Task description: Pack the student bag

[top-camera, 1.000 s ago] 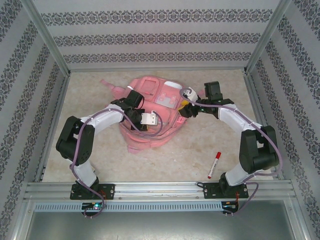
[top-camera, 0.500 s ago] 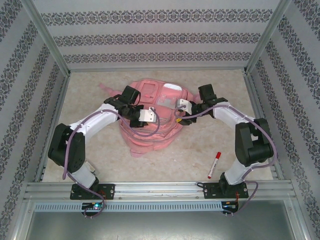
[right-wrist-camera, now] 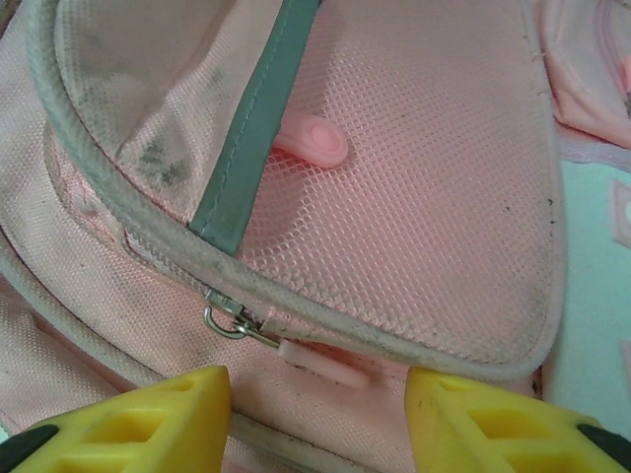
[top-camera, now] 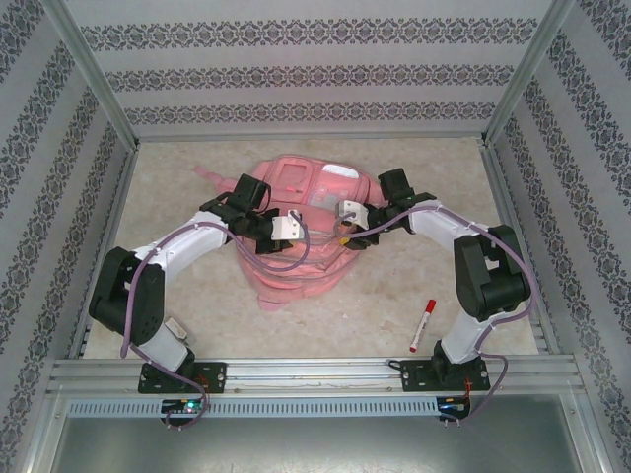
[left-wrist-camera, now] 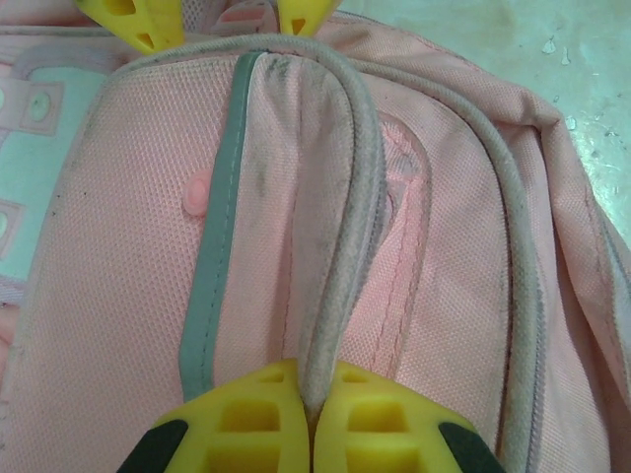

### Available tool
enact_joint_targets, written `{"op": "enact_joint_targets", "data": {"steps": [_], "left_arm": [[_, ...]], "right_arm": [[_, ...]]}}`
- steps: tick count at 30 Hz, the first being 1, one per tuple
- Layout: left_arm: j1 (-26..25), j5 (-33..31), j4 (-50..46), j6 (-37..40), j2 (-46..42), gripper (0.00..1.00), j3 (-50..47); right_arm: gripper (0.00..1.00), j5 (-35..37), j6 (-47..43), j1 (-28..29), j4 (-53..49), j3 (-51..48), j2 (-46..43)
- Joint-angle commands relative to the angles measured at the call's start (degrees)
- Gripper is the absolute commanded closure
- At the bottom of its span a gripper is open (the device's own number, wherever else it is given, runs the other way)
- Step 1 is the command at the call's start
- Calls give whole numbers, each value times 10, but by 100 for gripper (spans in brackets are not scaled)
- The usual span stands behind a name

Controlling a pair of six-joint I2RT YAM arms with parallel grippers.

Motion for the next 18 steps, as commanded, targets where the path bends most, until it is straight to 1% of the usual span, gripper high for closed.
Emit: {"op": "enact_joint_targets", "data": {"steps": [1,3,7,12,13,17,18], "left_arm": [[1,57,64,-14,-26,100,-2],[1,58,66,-16,-26,100,-5],[1,56,89,-34,-26,100,-12],[2,50,127,-76,-24,100,-12],[2,53,130,-76,-23,100,-11],[2,57,121,-70,-18,100,-2],[2,55,117,-68,-17,100,-2]], "right_arm": [[51,-8,-8,14,-14,1,10],[55,-7,-10,16,-18,3,8],[71,-8,-25,21,-24,-6,-3],[75,-4,-21,29,-12,-32,-27],[78,-5,-20,29,-12,-33,-30],[98,-19,-15,28,-21,-38,-44],[100,-23,-13,27,-23,-41,-49]]}}
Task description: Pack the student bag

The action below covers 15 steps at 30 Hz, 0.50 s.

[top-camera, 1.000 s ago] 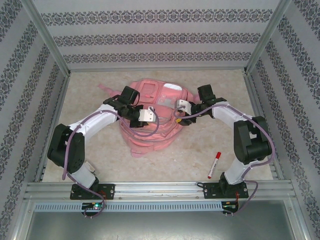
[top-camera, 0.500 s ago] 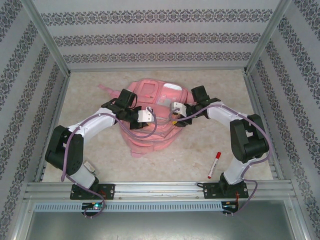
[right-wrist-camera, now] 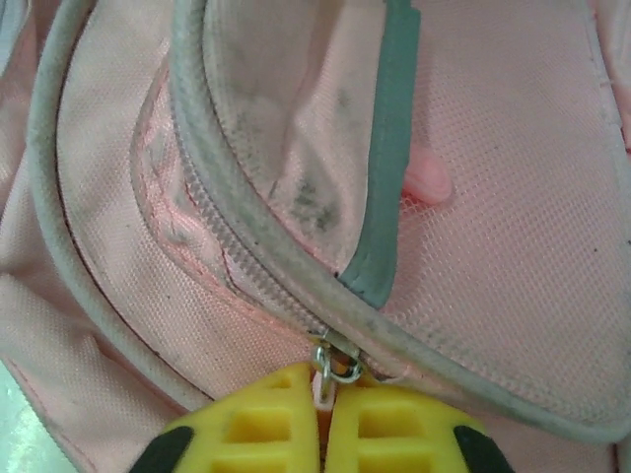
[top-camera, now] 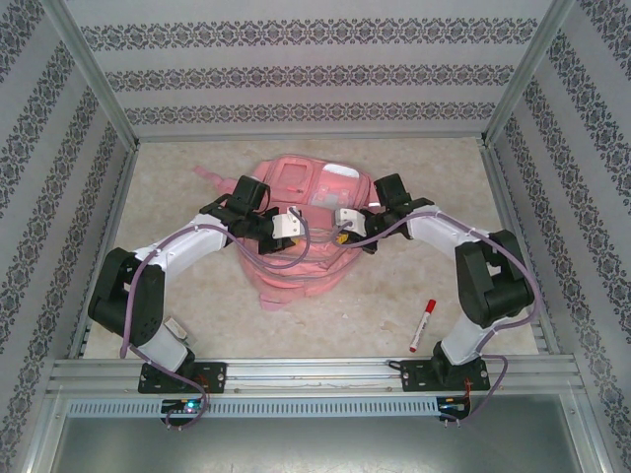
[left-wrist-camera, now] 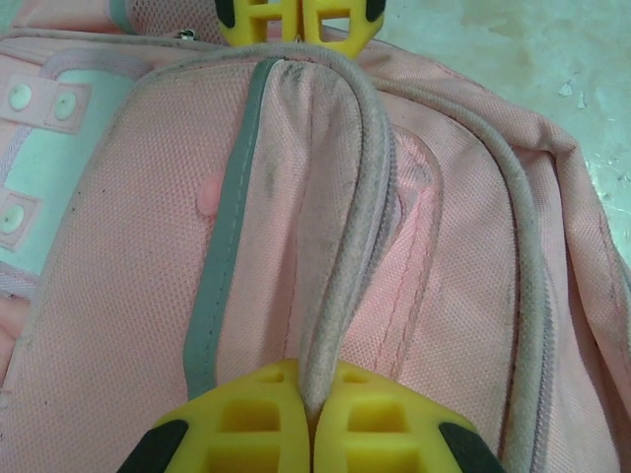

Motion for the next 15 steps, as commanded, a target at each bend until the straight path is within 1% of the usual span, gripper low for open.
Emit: {"op": "enact_joint_targets", "data": {"steps": [1,5,7,11,15], "left_arm": [[2,41,68,-11,-12,100,15],[2,8,61,-45,-3,100,20],[1,3,53,-61,4,100,28],[1,-12,81,-108,12,100,25],[1,-5,104,-150,22,100,33]], "right_arm": [[100,-42,4,6,-22,-16,-28],[100,-63,35,10,-28,-29,-61],[100,-72,63,15,-42,-31,-77],[100,-87,118,23,-80,-33,-103],[100,-96,215,42,-101,-33,-109]]}}
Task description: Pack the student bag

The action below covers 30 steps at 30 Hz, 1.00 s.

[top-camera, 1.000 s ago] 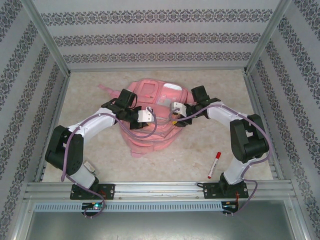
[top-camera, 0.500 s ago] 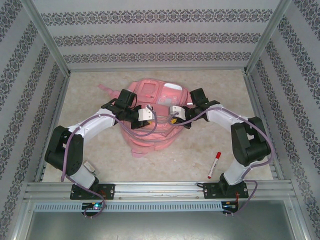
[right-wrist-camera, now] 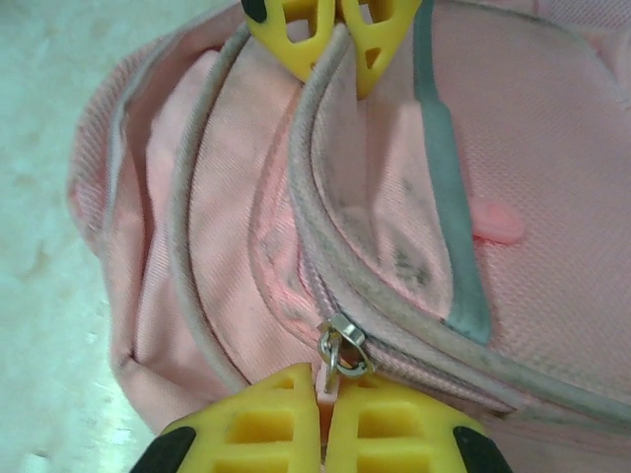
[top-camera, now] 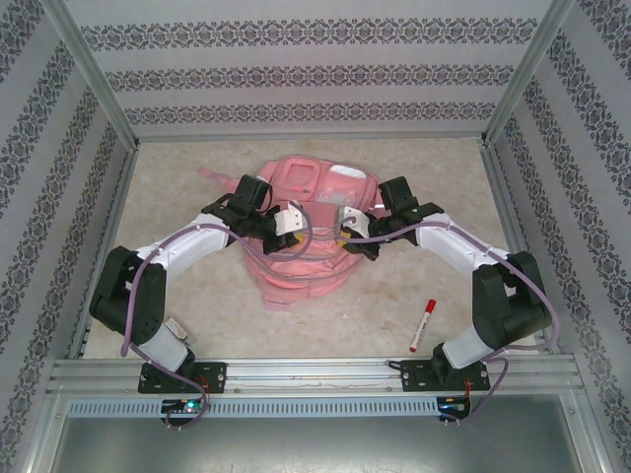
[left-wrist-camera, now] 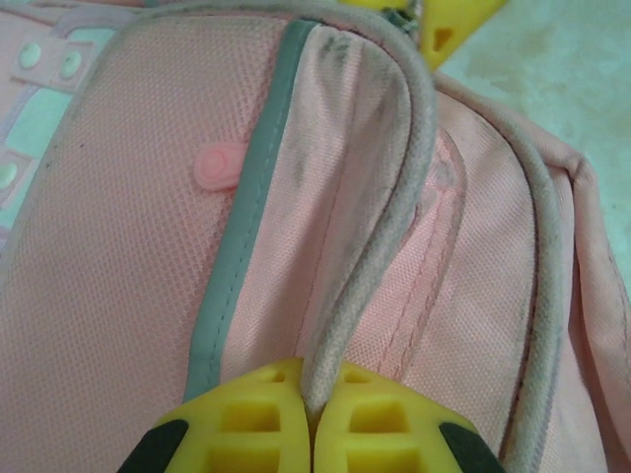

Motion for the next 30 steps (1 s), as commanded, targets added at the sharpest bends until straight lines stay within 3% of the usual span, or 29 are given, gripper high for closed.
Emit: {"op": "enact_joint_targets", "data": {"steps": [1,8,12,14,16,18,21,26,30], "left_arm": [[2,-20,88,-69,16,100,30],[-6,-2,123,-68,23,100,13],[-9,12,126,-63,28,100,1],[-10,12,126,-64,33,100,-1],[-10,2,128,-72,32,97,-5],[-10,-15,133,-86,25,90,-11],[-9,-37,131,-122,1,62,-22],[-9,-29,113,-212,-69,57,-51],[-10,-13,113,-357,-136,48,-90]], "right_arm": [[100,-83,117,30,-56,-7,-23],[100,-165,386,58,2,-35,-4],[99,-168,608,76,187,-83,18],[93,-151,723,85,273,-93,36],[88,-148,783,93,311,-85,57],[88,-135,791,97,314,-87,59],[76,-108,760,95,286,-109,29],[64,-87,648,88,238,-147,-55],[60,-57,449,84,166,-136,-121]]}}
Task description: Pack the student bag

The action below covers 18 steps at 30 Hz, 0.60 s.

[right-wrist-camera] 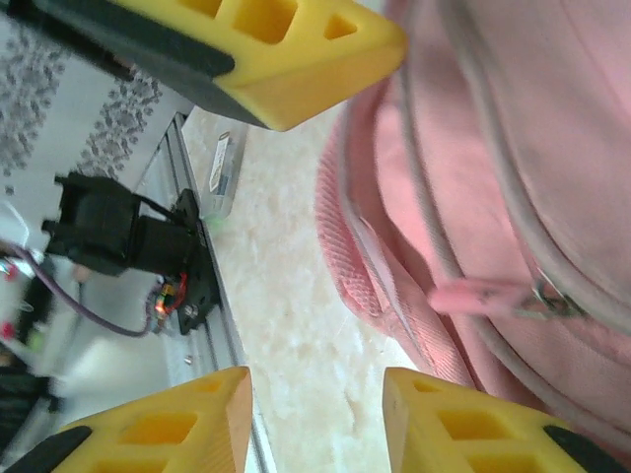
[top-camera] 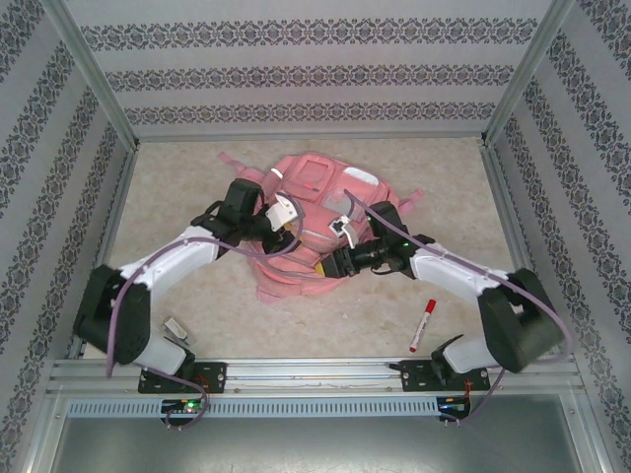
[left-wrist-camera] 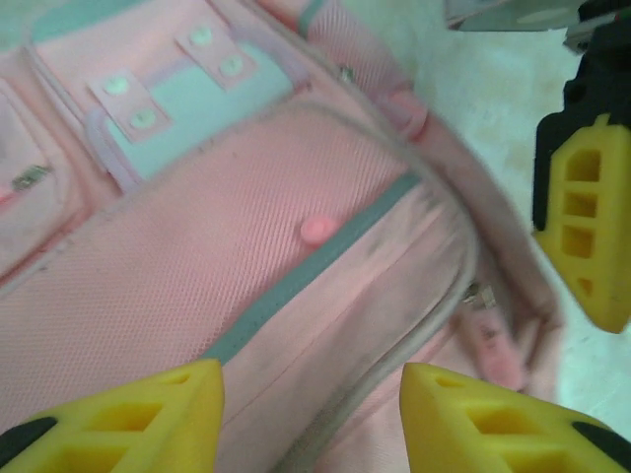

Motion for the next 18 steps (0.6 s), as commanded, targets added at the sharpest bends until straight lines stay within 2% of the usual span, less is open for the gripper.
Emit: {"op": "enact_joint_targets", "data": {"steps": [1,3,4,7,9,12,18], "left_arm": [[-5,9,46,-198,-54,48,-36],[-9,-22,50,-308,-69,50,-54],[-12,-19,51,-352,-71,52,-61],[-52,-22,48,-402,-64,52,-65],[-84,-45,28,-403,-51,51,-55],[-99,-53,3,-419,-21,50,-40],[-118,-54,19,-354,-5,48,-61]], "right_arm": [[60,27,-215,-6,-72,18,-46],[56,28,-376,-14,-134,50,-46],[56,57,-459,-14,-162,72,-38],[53,143,-661,-13,-187,111,4],[51,182,-715,-13,-170,124,29],[49,188,-777,-14,-167,139,63],[48,200,-824,-7,-151,140,120]]}}
